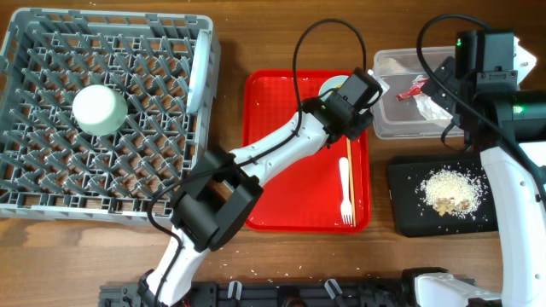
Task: Sort waste into correct bins and load items into the dishwasher rack
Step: 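Grasp the yellow cup from the light-blue bowl with the left gripper, then carry the yellow cup to the rack and place it upside down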
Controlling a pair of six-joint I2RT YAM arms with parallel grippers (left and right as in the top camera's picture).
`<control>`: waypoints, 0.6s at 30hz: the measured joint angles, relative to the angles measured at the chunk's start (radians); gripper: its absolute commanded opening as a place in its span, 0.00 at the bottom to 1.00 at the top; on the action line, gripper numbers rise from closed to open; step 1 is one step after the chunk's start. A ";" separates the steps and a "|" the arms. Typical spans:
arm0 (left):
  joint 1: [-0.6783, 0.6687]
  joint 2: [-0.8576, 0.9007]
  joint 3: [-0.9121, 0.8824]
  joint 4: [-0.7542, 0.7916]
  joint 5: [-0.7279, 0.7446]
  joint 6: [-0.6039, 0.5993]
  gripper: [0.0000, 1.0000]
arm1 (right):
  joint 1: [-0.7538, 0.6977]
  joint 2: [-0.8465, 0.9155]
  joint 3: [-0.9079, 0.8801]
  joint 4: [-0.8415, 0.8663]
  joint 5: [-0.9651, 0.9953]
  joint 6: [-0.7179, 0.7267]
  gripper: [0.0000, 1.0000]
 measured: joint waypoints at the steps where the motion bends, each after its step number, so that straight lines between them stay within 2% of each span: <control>1: 0.006 0.000 0.000 0.000 0.000 0.005 0.12 | 0.000 0.000 0.000 0.000 0.000 0.000 1.00; 3: 0.011 0.000 0.000 0.003 0.000 0.009 0.04 | 0.000 0.000 0.000 0.000 0.000 0.000 1.00; 8: 0.010 -0.001 0.001 0.005 -0.001 0.002 0.04 | 0.000 0.000 0.000 0.000 0.000 0.000 1.00; 12: 0.010 -0.059 0.001 -0.033 -0.003 -0.105 0.04 | 0.000 0.000 0.000 0.000 0.000 0.000 1.00; 15: 0.010 -0.212 0.001 -0.115 -0.003 -0.154 0.04 | 0.000 0.000 0.000 0.000 0.000 0.000 1.00; 18: 0.031 -0.438 0.002 -0.291 0.000 -0.266 0.04 | 0.000 0.000 0.000 0.000 0.000 0.000 1.00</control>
